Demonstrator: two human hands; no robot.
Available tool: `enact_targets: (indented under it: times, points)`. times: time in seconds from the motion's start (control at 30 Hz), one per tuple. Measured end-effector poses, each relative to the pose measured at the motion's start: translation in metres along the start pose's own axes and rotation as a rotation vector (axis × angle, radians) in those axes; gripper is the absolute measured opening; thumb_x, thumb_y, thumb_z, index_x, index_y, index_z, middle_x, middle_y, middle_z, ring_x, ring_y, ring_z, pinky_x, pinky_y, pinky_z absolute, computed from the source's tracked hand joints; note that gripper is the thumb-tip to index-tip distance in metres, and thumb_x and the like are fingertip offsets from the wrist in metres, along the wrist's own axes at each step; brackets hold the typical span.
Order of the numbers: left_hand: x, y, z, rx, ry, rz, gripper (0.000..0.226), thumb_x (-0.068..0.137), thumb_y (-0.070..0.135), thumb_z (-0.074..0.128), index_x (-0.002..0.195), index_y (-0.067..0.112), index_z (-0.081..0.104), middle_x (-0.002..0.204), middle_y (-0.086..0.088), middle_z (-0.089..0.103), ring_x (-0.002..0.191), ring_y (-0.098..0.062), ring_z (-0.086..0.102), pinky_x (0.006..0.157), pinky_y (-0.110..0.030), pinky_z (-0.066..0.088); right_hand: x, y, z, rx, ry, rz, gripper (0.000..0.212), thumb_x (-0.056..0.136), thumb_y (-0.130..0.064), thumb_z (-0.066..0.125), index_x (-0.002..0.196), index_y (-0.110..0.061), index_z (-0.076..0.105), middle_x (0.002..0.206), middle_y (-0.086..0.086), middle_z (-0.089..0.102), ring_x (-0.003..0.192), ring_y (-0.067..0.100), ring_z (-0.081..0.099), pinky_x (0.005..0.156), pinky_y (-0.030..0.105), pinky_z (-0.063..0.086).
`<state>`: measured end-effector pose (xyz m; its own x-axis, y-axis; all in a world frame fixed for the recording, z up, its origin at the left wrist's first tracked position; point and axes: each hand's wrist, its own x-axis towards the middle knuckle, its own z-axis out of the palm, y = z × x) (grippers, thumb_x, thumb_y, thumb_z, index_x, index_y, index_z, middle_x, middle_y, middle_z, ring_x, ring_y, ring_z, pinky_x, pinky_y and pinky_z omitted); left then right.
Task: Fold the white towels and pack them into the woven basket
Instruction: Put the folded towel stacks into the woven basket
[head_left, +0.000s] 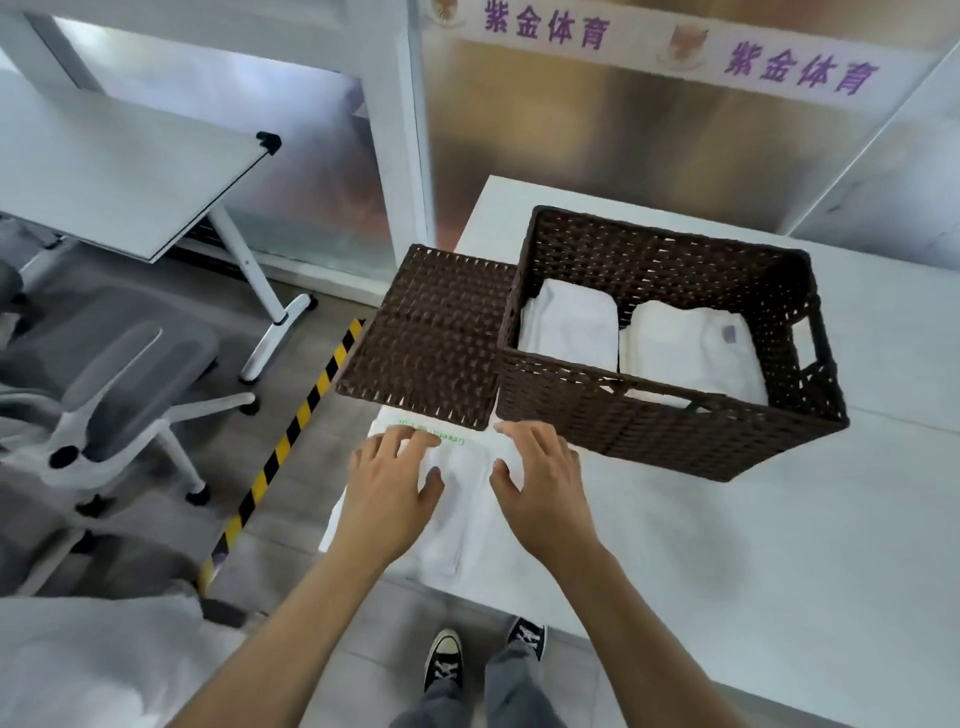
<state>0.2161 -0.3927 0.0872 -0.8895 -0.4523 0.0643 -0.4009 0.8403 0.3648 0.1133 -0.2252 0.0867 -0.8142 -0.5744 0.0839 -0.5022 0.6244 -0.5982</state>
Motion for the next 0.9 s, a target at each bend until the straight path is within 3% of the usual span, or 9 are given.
enact_targets:
  times: [0.1,0.2,0.4,0.5,0.57,0.77,0.9]
  points:
    - [-0.009,-0.024,0.015,0.026,-0.082,-0.066,0.033,0.085,0.022,0.071,0.117,0.023,0.063,0.123,-0.004,0.061,0.104,-0.035,0.058,0.084,-0.043,0.045,-0.011,0.008,0.026,0.001,-0.127,0.053,0.042,0.094,-0.024,0.058,0.136,-0.026,0.055,0.133,-0.006,0.053,0.122,0.017,0.051,0.106,0.033,0.036]
    - [-0.015,-0.045,0.025,0.034,-0.165,-0.126,0.035,0.091,0.026,0.065,0.125,0.025,0.058,0.132,-0.003,0.054,0.114,-0.033,0.053,0.090,-0.043,0.042,-0.020,0.013,0.046,-0.003,-0.217,0.095,0.042,0.094,-0.025,0.057,0.136,-0.027,0.055,0.135,-0.007,0.052,0.123,0.017,0.051,0.106,0.032,0.035]
    - [-0.015,-0.076,0.049,-0.105,-0.357,-0.352,0.069,0.091,0.042,0.067,0.148,0.047,0.030,0.161,-0.012,0.019,0.141,-0.041,0.031,0.108,-0.052,0.035,-0.021,0.019,0.069,0.016,-0.333,0.148,0.042,0.097,-0.032,0.055,0.139,-0.032,0.051,0.137,-0.006,0.049,0.123,0.019,0.052,0.106,0.034,0.036]
    - [-0.015,-0.086,0.060,-0.354,-0.402,-0.404,0.076,0.089,0.041,0.070,0.149,0.053,0.025,0.156,-0.007,0.029,0.137,-0.029,0.038,0.104,-0.040,0.042,-0.021,0.021,0.077,0.057,-0.384,0.171,0.045,0.099,-0.039,0.054,0.143,-0.036,0.047,0.139,-0.006,0.048,0.124,0.020,0.052,0.107,0.036,0.037]
    - [-0.015,-0.088,0.063,-0.393,-0.421,-0.371,0.077,0.088,0.044,0.070,0.149,0.054,0.023,0.153,0.002,0.036,0.128,-0.018,0.042,0.097,-0.031,0.041,-0.024,0.022,0.080,0.094,-0.406,0.190,0.047,0.099,-0.041,0.054,0.145,-0.039,0.042,0.139,-0.005,0.049,0.125,0.019,0.052,0.107,0.036,0.037]
    - [-0.022,-0.051,0.069,-0.407,-0.441,-0.405,0.078,0.090,0.044,0.069,0.151,0.052,0.021,0.139,-0.003,0.040,0.121,-0.027,0.053,0.096,-0.038,0.048,-0.039,0.033,0.069,0.174,-0.372,0.299,0.045,0.101,-0.044,0.054,0.144,-0.043,0.038,0.137,-0.004,0.050,0.121,0.022,0.055,0.105,0.036,0.042]
    - [-0.029,-0.012,0.083,-0.420,-0.472,-0.391,0.077,0.092,0.048,0.064,0.150,0.056,0.013,0.140,-0.007,0.038,0.117,-0.034,0.057,0.097,-0.045,0.051,-0.054,0.052,0.056,0.181,-0.251,0.383,0.047,0.098,-0.049,0.057,0.142,-0.041,0.040,0.138,-0.004,0.051,0.122,0.021,0.057,0.102,0.038,0.048]
